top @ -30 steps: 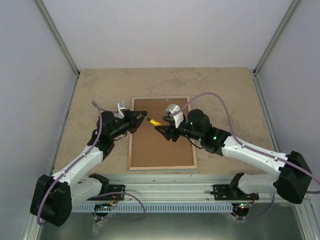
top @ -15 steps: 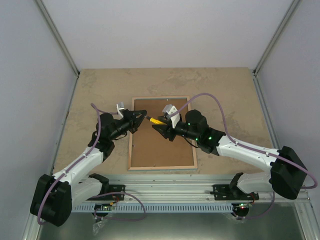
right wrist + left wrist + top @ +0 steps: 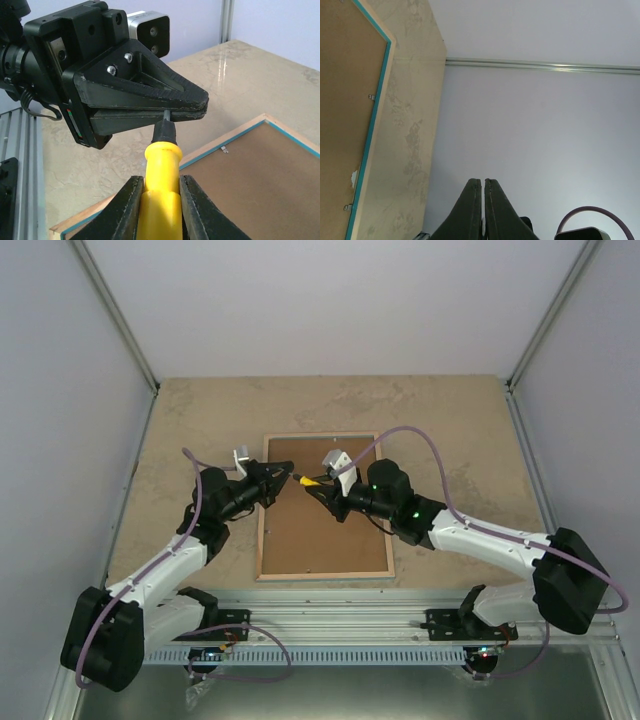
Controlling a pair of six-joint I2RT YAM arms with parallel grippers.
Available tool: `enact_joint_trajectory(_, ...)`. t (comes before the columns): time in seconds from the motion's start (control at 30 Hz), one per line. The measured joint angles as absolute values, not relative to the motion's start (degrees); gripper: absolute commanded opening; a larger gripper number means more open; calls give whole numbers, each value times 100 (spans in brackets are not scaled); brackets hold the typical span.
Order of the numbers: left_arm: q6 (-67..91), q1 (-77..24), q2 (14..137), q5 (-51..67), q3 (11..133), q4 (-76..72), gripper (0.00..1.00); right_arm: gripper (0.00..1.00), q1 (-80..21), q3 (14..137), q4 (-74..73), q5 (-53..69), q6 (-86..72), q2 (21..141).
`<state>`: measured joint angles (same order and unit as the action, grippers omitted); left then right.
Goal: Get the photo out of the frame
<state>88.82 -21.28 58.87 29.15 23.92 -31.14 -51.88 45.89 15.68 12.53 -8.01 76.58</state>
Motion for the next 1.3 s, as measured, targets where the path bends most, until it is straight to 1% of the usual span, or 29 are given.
enact_joint_trajectory(0.13,8866,-2128,5896,2919,2392,-3109,0,5,-5166,4589,1581,1264,-799,7682)
enact_joint_trajectory(0.17,8842,-2128,5896,2921,2392,-3103,2,1,-5155,4589,1581,1271,-784,7682)
enact_joint_trajectory(0.2,8818,-2128,5896,2921,2392,-3089,6,1,-5151,4589,1577,1271,-775,7682)
enact_joint_trajectory(0.3,8676,-2130,5874,2915,2392,-3006,21,0,-5135,4589,1535,1302,-757,7682)
enact_joint_trajectory(0.37,8512,-2134,5824,2871,2394,-2849,32,0,-5109,4589,1494,1319,-738,7677)
enact_joint_trajectory(0.47,8110,-2134,5771,2746,2484,-2399,42,0,-5052,4589,1413,1330,-714,7660)
enact_joint_trajectory(0.5,7944,-2134,5769,2705,2536,-2252,47,0,-5028,4589,1387,1332,-707,7642)
enact_joint_trajectory(0.63,7255,-2134,5771,2477,2895,-1505,72,0,-4925,4580,1304,1330,-698,7496)
enact_joint_trajectory(0.7,6805,-2134,5771,2331,3122,-1111,82,1,-4873,4556,1262,1330,-676,7391)
enact_joint_trajectory(0.77,6401,-2134,5776,2189,3365,-709,99,0,-4838,4552,1192,1330,-646,7334)
enact_joint_trajectory(1.07,4523,-2134,5776,1041,4469,1072,100,1,-4698,4495,867,1323,-489,7177)
enact_joint_trajectory(1.3,3625,-2134,5776,-80,4947,1942,100,1,-4694,4493,672,1330,-351,7157)
